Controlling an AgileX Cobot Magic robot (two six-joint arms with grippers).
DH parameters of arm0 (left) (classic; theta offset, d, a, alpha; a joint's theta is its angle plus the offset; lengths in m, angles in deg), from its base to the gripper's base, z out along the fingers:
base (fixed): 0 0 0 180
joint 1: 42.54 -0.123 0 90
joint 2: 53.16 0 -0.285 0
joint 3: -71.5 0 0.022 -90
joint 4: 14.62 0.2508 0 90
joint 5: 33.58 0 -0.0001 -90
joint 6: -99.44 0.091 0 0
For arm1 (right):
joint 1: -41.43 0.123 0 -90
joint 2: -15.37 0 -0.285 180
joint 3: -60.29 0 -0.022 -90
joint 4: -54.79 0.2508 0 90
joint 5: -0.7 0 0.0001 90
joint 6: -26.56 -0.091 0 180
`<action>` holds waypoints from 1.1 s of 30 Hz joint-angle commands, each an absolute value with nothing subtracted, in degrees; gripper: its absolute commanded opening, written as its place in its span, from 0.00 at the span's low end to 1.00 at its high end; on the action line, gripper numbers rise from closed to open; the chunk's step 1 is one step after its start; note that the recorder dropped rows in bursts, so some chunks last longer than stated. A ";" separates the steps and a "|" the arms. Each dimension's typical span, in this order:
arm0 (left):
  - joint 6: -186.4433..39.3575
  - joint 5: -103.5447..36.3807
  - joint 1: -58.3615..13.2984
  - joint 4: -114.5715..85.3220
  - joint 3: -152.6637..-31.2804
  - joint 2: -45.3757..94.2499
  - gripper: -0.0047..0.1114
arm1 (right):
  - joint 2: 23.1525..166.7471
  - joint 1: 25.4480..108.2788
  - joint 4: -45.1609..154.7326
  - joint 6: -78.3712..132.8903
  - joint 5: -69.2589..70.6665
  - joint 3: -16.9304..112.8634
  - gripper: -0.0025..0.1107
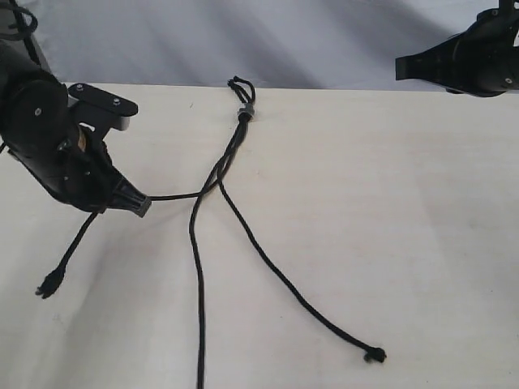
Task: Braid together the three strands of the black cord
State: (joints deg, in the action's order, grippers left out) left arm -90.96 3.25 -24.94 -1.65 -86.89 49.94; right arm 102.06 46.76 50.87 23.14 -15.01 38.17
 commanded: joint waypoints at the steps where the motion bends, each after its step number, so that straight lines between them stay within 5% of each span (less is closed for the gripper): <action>1: -91.55 -0.43 -25.26 -1.36 -84.22 50.20 0.04 | 101.99 46.34 50.77 22.92 -14.60 38.00 0.02; 7: -91.33 -4.86 -25.26 -1.58 -82.65 52.70 0.09 | 101.99 46.34 51.81 22.92 -14.62 38.00 0.02; 14: -91.33 -5.63 -25.26 -2.70 -82.65 56.09 0.47 | 101.99 46.34 51.93 22.92 -14.86 38.00 0.02; 19: -91.33 -5.08 -25.26 -2.82 -83.83 55.34 0.57 | 101.99 46.44 56.50 22.93 -19.54 38.00 0.02; 25: -89.56 -0.73 -25.26 -1.26 -87.64 50.17 0.47 | 102.39 51.85 56.90 24.02 -20.97 38.00 0.02; 31: -90.63 -0.60 -25.26 3.49 -88.07 42.51 0.04 | 105.71 62.46 56.90 24.02 -21.75 38.24 0.02; 33: -93.51 -0.78 -25.26 6.13 -88.07 40.27 0.04 | 107.72 66.73 56.90 23.25 -21.52 38.35 0.02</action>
